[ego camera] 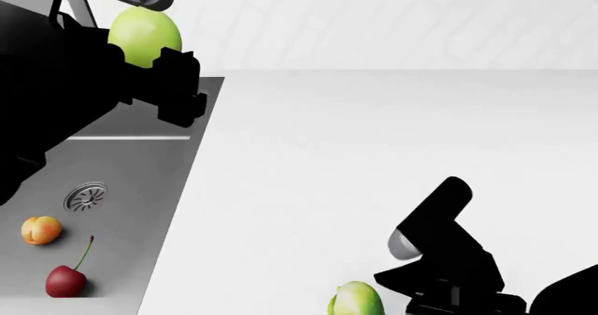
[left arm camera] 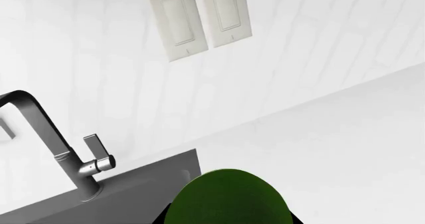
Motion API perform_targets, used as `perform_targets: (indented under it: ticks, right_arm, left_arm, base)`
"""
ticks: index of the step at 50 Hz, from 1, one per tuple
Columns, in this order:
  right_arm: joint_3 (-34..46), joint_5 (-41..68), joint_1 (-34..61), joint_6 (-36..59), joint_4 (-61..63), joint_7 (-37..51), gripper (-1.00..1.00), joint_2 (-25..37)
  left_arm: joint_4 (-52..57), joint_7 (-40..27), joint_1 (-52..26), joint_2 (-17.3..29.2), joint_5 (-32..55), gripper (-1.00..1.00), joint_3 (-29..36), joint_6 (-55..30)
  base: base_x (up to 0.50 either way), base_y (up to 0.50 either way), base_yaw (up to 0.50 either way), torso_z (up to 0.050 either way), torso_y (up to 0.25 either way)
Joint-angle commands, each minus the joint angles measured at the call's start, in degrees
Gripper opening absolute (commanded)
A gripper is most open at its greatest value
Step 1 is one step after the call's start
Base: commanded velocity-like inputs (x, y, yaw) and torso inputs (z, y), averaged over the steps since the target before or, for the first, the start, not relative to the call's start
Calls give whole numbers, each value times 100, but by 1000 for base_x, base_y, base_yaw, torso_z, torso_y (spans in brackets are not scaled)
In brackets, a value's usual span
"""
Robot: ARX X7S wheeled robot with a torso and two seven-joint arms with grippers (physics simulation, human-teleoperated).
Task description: There is a mixed pile of frozen fruits and vegetables on the counter. Locate all the frozen vegetables and place the items in a bowl on the counter. Take all the frozen fruits and defrost them in a running sink.
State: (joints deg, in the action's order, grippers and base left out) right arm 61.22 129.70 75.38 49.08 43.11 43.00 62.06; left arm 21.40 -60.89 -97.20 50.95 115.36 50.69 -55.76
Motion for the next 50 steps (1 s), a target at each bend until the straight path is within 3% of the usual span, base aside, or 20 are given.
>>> perform_targets:
  ticks: [1, 18, 19, 30, 38, 50]
  right_arm:
    - [106, -168, -96, 129, -38, 12, 100, -56]
    - [270, -249, -31, 374, -91, 165, 100, -307]
    - [248, -277, -12, 375, -80, 163, -100, -309]
    - [-51, -836, 91, 339, 115, 95, -100, -245]
    - [-755, -1473, 597, 160, 310, -15, -100, -31]
    - [-1224, -1105, 1512, -136, -59, 947, -100, 130]
  left_arm:
    - [3, -31, 0, 23, 14, -100, 4, 47]
    - [20, -9, 29, 55, -7, -100, 6, 61]
    - [23, -16, 26, 57, 1, -100, 8, 61]
    - [-1, -25, -13, 43, 19, -100, 25, 33]
    - [45, -50, -13, 100, 51, -100, 11, 45]
    - [272, -164, -86, 267, 241, -100, -58, 56]
  base:
    - [0, 0, 0, 0, 0]
    - [0, 0, 0, 0, 0]
    - [0, 0, 0, 0, 0]
    - [1, 0, -1, 0, 0]
    - [0, 0, 0, 0, 0]
    - [0, 0, 0, 0, 0]
